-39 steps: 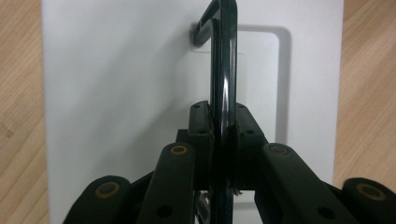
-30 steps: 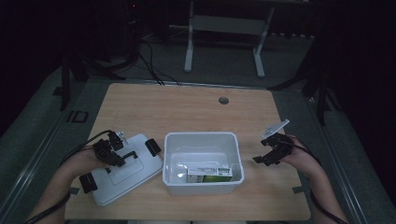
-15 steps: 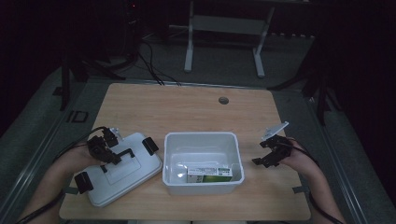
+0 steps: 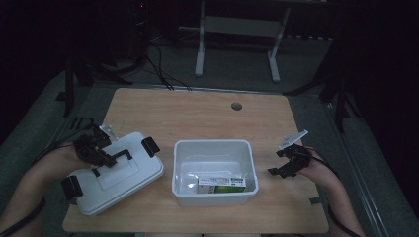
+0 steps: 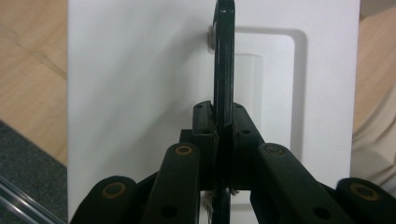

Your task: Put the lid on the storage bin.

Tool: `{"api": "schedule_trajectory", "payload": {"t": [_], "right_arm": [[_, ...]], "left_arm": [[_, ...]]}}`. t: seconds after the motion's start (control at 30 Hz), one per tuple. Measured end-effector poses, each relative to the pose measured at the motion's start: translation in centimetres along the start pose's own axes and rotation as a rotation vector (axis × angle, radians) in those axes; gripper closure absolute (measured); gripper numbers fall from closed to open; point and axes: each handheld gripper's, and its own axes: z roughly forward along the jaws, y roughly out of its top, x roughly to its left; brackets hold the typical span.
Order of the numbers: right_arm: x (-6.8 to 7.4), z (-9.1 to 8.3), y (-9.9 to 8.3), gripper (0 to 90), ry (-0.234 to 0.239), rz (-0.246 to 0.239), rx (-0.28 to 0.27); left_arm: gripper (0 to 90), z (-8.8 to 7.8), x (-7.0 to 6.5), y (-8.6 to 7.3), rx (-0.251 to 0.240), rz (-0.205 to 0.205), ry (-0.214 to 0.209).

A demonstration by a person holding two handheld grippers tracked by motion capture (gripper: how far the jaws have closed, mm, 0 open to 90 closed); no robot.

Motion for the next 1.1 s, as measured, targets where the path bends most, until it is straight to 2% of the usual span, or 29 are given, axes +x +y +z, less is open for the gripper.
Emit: {"api": "schedule_trajectory", "payload": {"t": [0.13,0.23,0.4,0.43,0.47,0.57,0.63,0.73,0.93,1.1], "right_arm": [[0.1,-0.1,0.0,15.5,-0.001,-0.001,-0.003],[0.0,-0.1,0.1,15.5,-0.003,-0.005,-0.005],[0.1,0.0,0.1,15.5,0.0,-0.006,-0.006],[0.1,0.0,0.1,15.5,0.0,-0.006,-0.006],[0.2,0.0,0.1,15.5,0.004,-0.003,-0.004],[0.2,0.2,0.0,15.5,0.013,-0.002,0.002],[0.2,0.2,-0.1,15.5,0.014,-0.007,0.001],[0.2,0.1,-0.2,15.5,0.014,-0.003,-0.009],[0.3,0.2,-0.2,15.5,0.018,0.0,-0.014],[0.4,0.5,-0.3,15.5,0.023,-0.001,-0.011]], "left_arm": [[84.1,-2.6,-0.4,0.7,-0.044,0.017,0.017],[84.1,-4.3,-0.8,1.5,-0.058,0.036,0.033],[84.1,-6.1,-1.9,3.4,-0.086,0.081,0.037],[84.1,-6.1,-1.9,3.4,-0.086,0.081,0.037],[84.1,-6.3,-2.5,4.2,-0.084,0.108,0.033],[84.1,-6.5,-3.3,5.4,-0.074,0.142,0.025],[84.1,-6.6,-3.8,6.2,-0.09,0.158,0.009],[84.1,-6.7,-4.8,7.6,-0.09,0.188,-0.004],[84.1,-6.1,-6.5,10.3,-0.068,0.262,-0.025],[84.1,-5.4,-7.8,12.5,-0.081,0.307,-0.055]]}}
